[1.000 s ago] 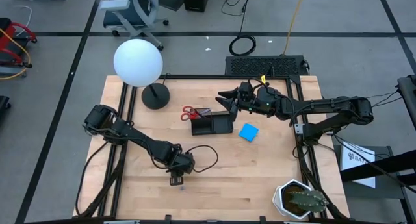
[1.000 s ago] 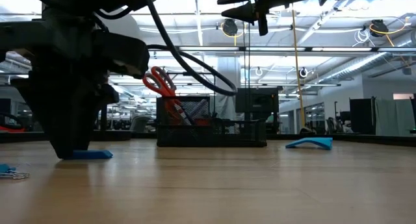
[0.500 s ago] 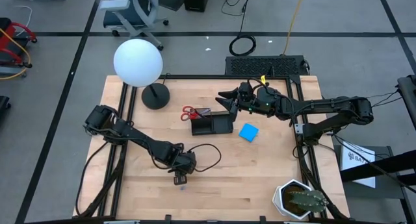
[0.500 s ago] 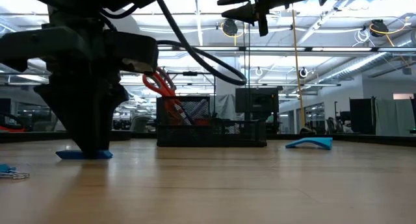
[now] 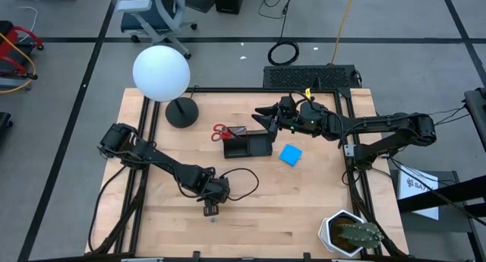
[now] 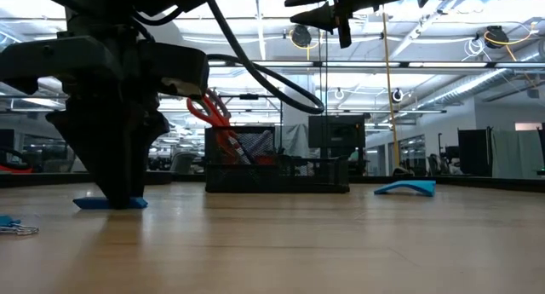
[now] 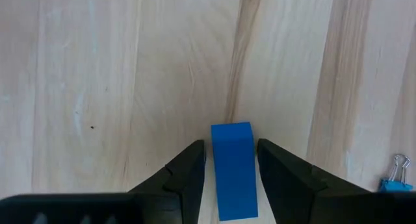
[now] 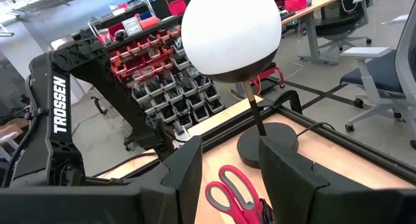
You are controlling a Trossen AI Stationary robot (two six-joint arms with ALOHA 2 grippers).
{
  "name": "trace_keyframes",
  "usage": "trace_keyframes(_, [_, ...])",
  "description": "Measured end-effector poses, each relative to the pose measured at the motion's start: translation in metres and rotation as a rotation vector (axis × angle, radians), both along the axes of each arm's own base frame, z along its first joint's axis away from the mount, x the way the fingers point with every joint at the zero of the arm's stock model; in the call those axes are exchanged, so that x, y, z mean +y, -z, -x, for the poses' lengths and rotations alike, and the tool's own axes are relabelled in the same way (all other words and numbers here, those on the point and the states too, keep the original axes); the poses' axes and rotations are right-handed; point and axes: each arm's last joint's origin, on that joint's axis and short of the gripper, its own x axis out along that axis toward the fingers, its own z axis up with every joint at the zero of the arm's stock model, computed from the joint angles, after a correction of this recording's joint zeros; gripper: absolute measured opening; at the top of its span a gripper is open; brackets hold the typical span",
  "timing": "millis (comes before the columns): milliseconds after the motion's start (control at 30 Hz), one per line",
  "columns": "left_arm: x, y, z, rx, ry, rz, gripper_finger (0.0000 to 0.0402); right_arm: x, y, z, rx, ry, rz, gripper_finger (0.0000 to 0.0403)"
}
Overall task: Pick and place office supplies into organizer
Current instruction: Put the blue eraser into the black desk organizer
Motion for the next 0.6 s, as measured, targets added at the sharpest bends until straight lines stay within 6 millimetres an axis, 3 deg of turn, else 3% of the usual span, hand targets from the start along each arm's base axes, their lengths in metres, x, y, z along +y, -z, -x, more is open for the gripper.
trace_keyframes(133, [0.0001, 0.0003, 0.0003, 0.004, 0.000, 0.000, 0.0139, 0.0000, 0.0000, 0.0000, 0.001, 0.000, 0.003, 0.0141])
trace_keyframes(433, [0.0004, 0.0000, 0.0007, 0.008, -0.015, 0.005, 0.0054, 0.0000, 0.0000, 0.0000, 0.001, 0.000, 0.003, 0.0141])
trace_keyframes(600, [0.0022, 0.0000, 0.0000, 0.014, -0.018, 0.018, 0.0059, 0.0000, 0.0000, 0.0000, 0.001, 0.000, 0.003, 0.0141])
